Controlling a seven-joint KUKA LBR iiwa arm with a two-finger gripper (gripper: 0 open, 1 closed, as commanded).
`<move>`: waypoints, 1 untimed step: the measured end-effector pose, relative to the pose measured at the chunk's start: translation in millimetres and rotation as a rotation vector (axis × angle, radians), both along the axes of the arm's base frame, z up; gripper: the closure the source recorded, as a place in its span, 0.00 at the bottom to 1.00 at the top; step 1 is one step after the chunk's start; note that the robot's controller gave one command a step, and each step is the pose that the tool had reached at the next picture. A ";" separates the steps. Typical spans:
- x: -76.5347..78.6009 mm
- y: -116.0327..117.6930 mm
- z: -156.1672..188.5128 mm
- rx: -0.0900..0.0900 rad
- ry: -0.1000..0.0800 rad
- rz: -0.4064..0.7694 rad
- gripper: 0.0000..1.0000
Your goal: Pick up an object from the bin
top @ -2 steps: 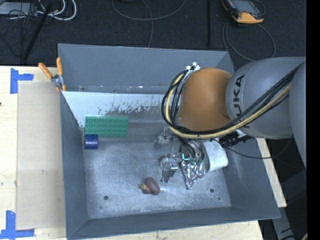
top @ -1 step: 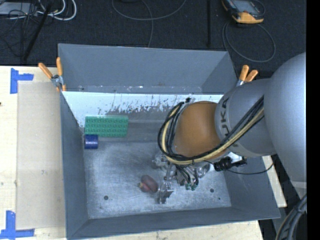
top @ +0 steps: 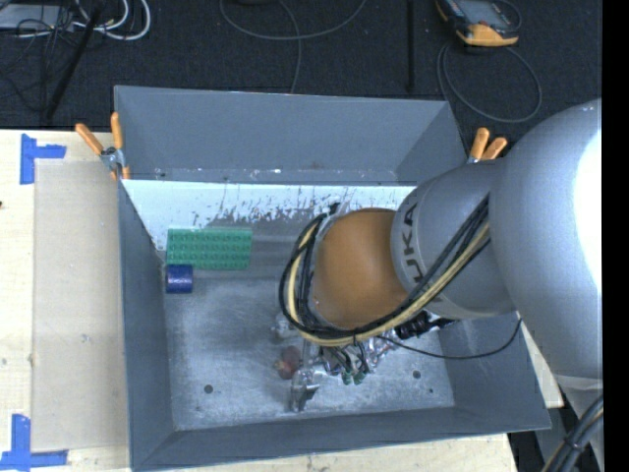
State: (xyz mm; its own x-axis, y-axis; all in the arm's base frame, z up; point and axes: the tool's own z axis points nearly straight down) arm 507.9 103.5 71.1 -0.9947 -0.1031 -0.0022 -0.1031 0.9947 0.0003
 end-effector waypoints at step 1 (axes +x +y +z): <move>-0.1 -0.3 1.3 0.001 0.003 -0.003 1.00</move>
Offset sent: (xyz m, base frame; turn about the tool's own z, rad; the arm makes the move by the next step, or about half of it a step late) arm 0.0000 0.0000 0.0000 0.0000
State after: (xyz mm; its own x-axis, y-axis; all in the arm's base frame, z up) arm 507.7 103.1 72.4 -0.9950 -0.0996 0.0005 -0.0996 0.9950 0.0013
